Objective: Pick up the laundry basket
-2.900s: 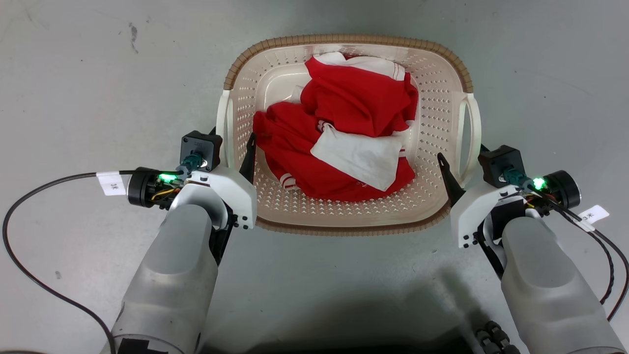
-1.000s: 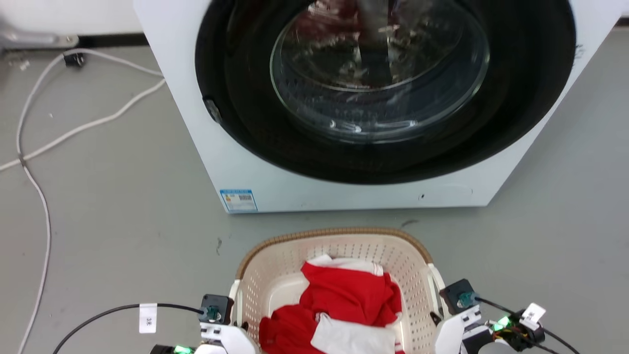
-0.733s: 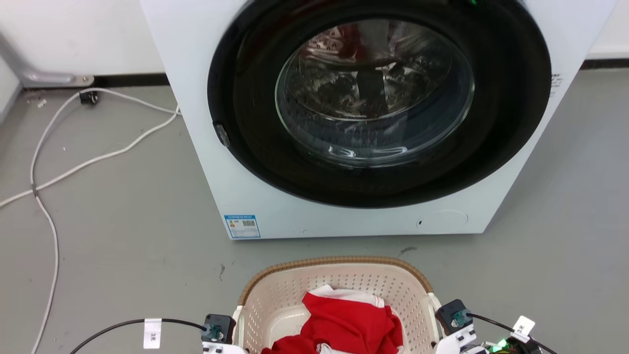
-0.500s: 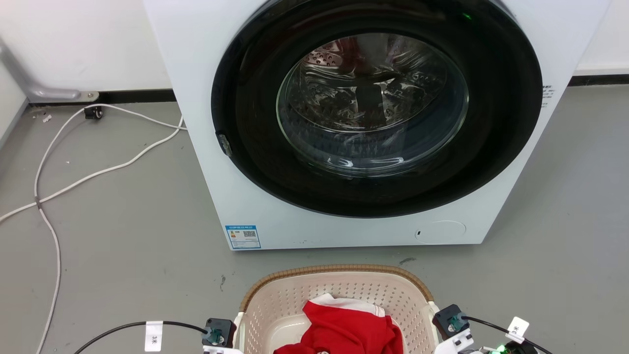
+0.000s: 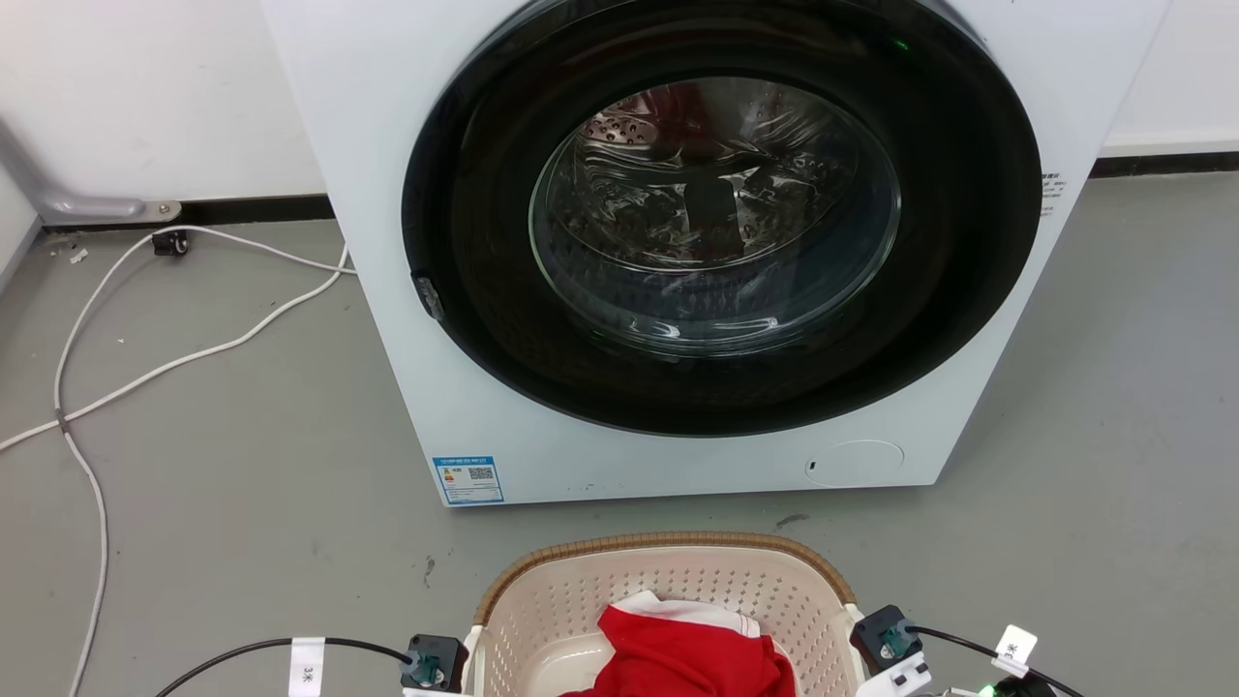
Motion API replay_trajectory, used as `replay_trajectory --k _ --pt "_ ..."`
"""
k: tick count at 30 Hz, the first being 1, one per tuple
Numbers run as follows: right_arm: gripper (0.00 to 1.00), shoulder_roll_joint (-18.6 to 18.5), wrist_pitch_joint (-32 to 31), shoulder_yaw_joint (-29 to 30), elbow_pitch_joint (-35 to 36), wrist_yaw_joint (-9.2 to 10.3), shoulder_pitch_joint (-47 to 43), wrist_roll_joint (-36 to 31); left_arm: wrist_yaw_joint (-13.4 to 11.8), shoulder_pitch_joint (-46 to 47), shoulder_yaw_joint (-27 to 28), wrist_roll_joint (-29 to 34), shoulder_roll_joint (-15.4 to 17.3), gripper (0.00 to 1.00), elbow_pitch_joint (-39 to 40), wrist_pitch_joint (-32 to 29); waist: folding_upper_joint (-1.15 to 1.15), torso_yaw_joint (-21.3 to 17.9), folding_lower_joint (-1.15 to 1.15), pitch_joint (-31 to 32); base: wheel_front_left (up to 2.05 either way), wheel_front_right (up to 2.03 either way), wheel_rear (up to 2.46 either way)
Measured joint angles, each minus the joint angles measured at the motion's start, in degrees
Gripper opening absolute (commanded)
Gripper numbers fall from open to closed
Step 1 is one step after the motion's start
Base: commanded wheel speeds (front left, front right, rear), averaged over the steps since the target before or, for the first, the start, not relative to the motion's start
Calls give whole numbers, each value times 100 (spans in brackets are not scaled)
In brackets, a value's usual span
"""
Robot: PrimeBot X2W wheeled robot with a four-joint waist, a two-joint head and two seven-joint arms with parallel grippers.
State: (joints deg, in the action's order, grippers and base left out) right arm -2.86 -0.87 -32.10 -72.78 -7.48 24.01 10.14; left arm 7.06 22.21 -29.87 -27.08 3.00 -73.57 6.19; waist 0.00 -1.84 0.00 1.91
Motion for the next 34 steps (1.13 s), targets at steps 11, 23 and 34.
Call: replay_trajectory --k 11,23,34 --pt "0 -1 20 -32 -46 0 4 43 -2 -5 -160 -163 1 0 -18 3 0 4 0 -20 0 0 0" --pt "0 -2 31 -99 -68 0 14 112 -46 -4 -296 -298 3 0 -32 29 0 21 1 -36 0 0 0" --pt "0 -7 29 -160 -79 0 18 178 -53 -3 -366 -389 4 0 -42 49 0 -5 1 -54 0 0 0"
